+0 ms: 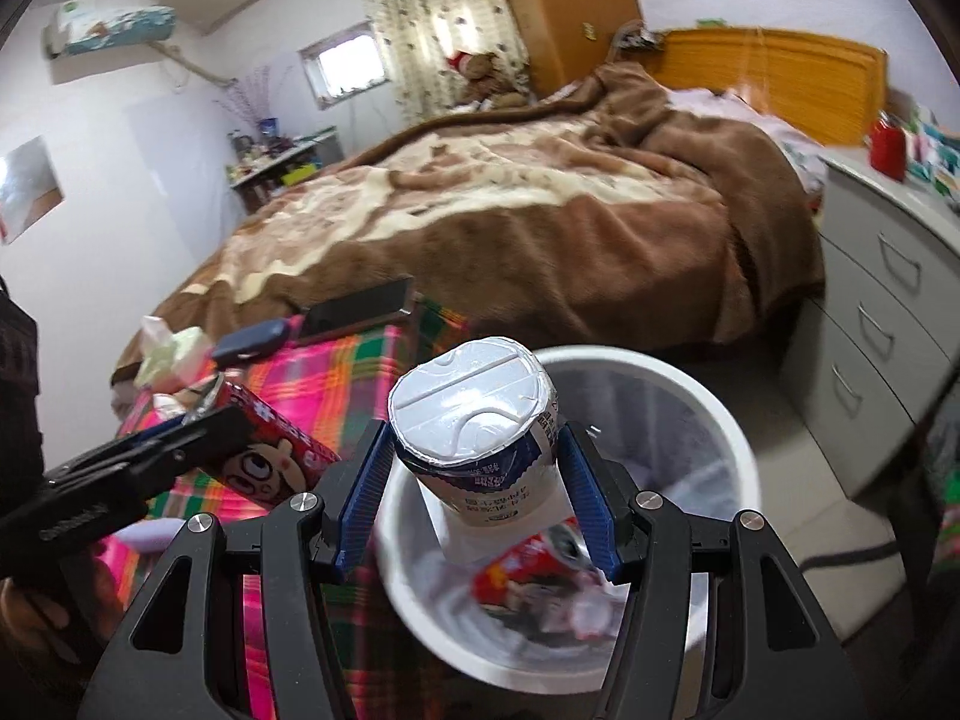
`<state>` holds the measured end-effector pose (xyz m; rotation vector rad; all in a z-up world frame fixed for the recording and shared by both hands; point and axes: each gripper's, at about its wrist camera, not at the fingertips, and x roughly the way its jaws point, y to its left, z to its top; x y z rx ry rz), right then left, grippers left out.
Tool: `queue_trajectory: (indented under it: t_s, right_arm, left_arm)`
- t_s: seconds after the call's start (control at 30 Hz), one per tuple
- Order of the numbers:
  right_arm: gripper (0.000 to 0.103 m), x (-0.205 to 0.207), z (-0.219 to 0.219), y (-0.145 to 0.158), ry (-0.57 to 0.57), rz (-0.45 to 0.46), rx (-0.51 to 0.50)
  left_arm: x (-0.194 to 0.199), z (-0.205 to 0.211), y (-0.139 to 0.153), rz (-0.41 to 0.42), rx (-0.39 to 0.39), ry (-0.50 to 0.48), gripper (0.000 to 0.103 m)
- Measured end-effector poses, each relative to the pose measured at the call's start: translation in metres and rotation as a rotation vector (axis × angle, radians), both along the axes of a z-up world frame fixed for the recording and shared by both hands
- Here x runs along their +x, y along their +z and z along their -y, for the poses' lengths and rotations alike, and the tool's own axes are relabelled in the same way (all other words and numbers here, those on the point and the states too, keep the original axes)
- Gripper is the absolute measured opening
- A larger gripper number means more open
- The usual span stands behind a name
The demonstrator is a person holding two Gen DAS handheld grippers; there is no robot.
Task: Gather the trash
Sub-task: 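Open both tools to drop the can and yogurt cup into the wastebasket, then move both tools back over the plaid bed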
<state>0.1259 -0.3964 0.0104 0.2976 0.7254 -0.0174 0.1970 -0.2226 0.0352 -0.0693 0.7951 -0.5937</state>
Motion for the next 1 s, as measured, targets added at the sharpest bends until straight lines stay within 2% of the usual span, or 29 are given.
queue_trajectory:
  t_s: [0.2,0.37,0.47,0.57,0.67,0.73,1.0]
  right_arm:
    - [0.059,-0.002,0.02,-0.023,-0.055,-0.075,-0.002]
    - [0.059,0.0,0.027,-0.037,-0.078,-0.13,-0.02]
    - [0.059,-0.001,0.03,-0.04,-0.082,-0.145,-0.044]
    - [0.059,-0.003,0.031,-0.041,-0.08,-0.148,-0.053]
    - [0.061,-0.006,0.033,-0.039,-0.097,-0.138,-0.072]
    - [0.068,-0.007,0.034,-0.038,-0.106,-0.127,-0.072]
    - [0.068,-0.009,0.029,-0.031,-0.1,-0.098,-0.064]
  left_arm:
    - [-0.003,0.039,-0.013,0.008,0.047,-0.054,0.053]
    - [-0.007,0.055,-0.027,-0.001,0.082,-0.075,0.053]
    - [-0.01,0.064,-0.032,0.025,0.123,-0.068,0.053]
    - [-0.007,0.064,-0.035,-0.014,0.082,-0.089,0.053]
    - [-0.008,0.064,-0.033,-0.003,0.086,-0.081,0.059]
    - [-0.01,0.062,-0.03,0.009,0.074,-0.088,0.063]
    - [-0.014,0.047,-0.022,0.014,0.06,-0.065,0.068]
